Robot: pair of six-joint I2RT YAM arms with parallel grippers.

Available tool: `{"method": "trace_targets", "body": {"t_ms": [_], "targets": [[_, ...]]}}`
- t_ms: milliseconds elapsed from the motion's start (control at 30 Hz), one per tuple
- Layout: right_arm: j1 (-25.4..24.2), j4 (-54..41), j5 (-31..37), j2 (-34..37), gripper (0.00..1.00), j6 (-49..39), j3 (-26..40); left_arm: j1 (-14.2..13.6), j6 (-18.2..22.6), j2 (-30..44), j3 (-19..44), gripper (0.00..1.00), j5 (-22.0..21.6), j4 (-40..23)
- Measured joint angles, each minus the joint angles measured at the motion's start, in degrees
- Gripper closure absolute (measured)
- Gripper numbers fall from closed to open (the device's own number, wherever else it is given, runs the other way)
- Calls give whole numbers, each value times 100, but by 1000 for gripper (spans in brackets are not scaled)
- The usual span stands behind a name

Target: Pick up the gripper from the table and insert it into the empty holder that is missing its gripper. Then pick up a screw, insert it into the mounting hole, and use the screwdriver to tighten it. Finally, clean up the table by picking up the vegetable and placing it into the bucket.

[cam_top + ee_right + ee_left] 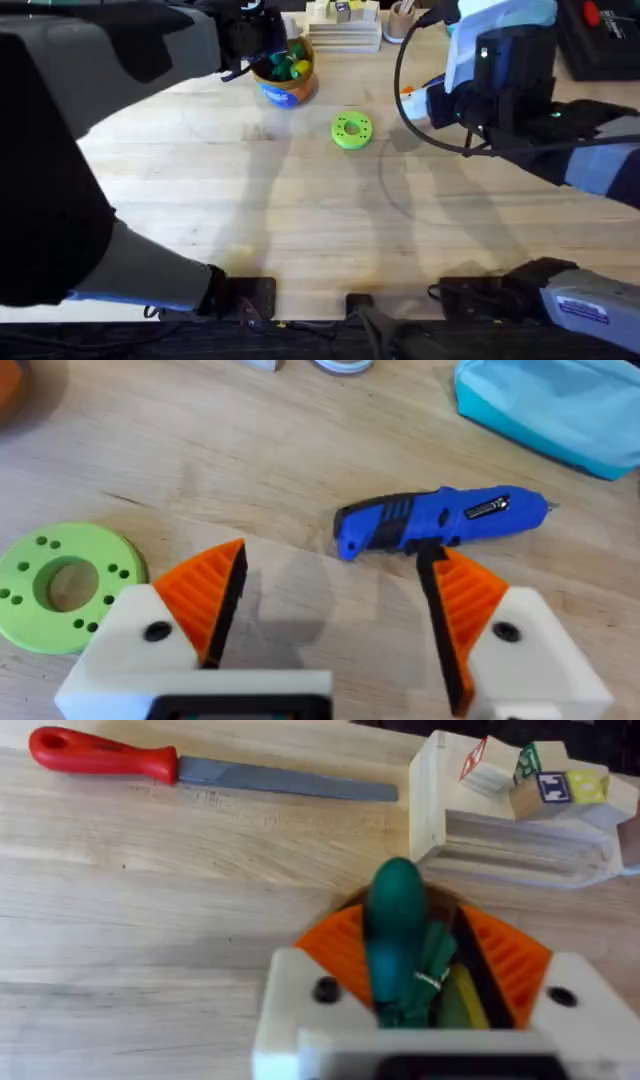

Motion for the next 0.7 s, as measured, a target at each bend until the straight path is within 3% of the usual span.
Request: {"method": "trace_targets", "body": {"t_ms": [100, 133, 367, 533, 700], "targets": [[0, -8, 0, 0, 10, 0, 1, 0, 215, -19, 1, 76, 58, 14], [0, -51, 0, 0, 10, 0, 1, 0, 263, -39, 0, 24, 72, -7], [0, -1775, -22, -289, 10, 52, 498, 0, 696, -677, 0, 6, 97, -705], [0, -2874, -22, -845, 10, 175, 1339, 0, 1087, -1697, 0, 6, 97, -1850], [2, -3212, -22, -1554, 10, 203, 1723, 0, 1544, -2739, 0, 7, 97, -3113]]}}
